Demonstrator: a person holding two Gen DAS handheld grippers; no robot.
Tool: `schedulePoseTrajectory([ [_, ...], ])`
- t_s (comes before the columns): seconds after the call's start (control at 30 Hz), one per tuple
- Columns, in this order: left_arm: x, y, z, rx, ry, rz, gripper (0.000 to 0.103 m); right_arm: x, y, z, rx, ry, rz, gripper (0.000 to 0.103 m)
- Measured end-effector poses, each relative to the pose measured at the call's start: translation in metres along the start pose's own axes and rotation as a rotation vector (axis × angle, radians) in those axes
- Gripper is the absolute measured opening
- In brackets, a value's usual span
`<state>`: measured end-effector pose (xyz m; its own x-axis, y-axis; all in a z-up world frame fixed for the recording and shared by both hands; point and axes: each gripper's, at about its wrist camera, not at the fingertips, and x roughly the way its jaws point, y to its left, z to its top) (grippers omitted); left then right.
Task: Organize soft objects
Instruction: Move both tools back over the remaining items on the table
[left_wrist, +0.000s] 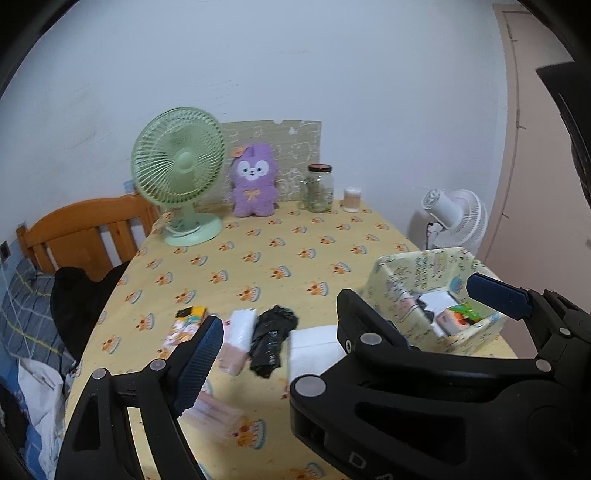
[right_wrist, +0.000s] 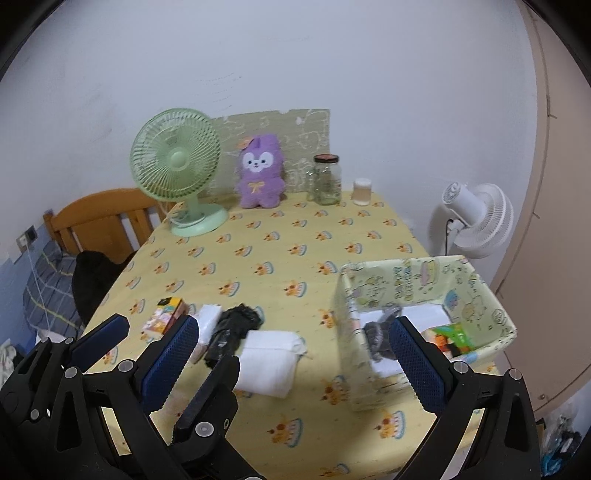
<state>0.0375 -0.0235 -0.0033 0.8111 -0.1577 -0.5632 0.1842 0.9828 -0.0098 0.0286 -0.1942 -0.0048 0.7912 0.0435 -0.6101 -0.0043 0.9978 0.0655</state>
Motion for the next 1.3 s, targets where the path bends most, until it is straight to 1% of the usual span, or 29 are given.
schedulePoseTrajectory([
  [0.07, 0.000, 0.006, -0.004, 0.002, 0.002, 0.029, 0.086, 0.004, 0.008, -0.003, -0.005, 0.010, 0.006, 0.103],
  [0.13, 0.001, 0.011, -0.009, -0.003, 0.004, 0.038, 0.086, 0.008, 0.013, -0.006, -0.006, 0.014, 0.020, 0.103],
  [0.4, 0.015, 0.033, -0.026, -0.030, 0.049, 0.037, 0.086, 0.027, 0.037, -0.020, -0.027, 0.055, 0.022, 0.103],
  [0.87, 0.056, 0.065, -0.055, -0.098, 0.160, 0.055, 0.086, 0.082, 0.064, -0.044, -0.039, 0.181, 0.041, 0.103],
  [1.0, 0.062, 0.073, -0.060, -0.124, 0.167, 0.085, 0.086, 0.096, 0.071, -0.049, -0.044, 0.222, 0.024, 0.103],
  [1.1, 0.065, 0.079, -0.063, -0.131, 0.171, 0.099, 0.086, 0.103, 0.075, -0.052, -0.029, 0.226, 0.034, 0.103],
  [1.3, 0.075, 0.088, -0.071, -0.153, 0.196, 0.128, 0.086, 0.117, 0.084, -0.057, -0.042, 0.250, 0.035, 0.103],
])
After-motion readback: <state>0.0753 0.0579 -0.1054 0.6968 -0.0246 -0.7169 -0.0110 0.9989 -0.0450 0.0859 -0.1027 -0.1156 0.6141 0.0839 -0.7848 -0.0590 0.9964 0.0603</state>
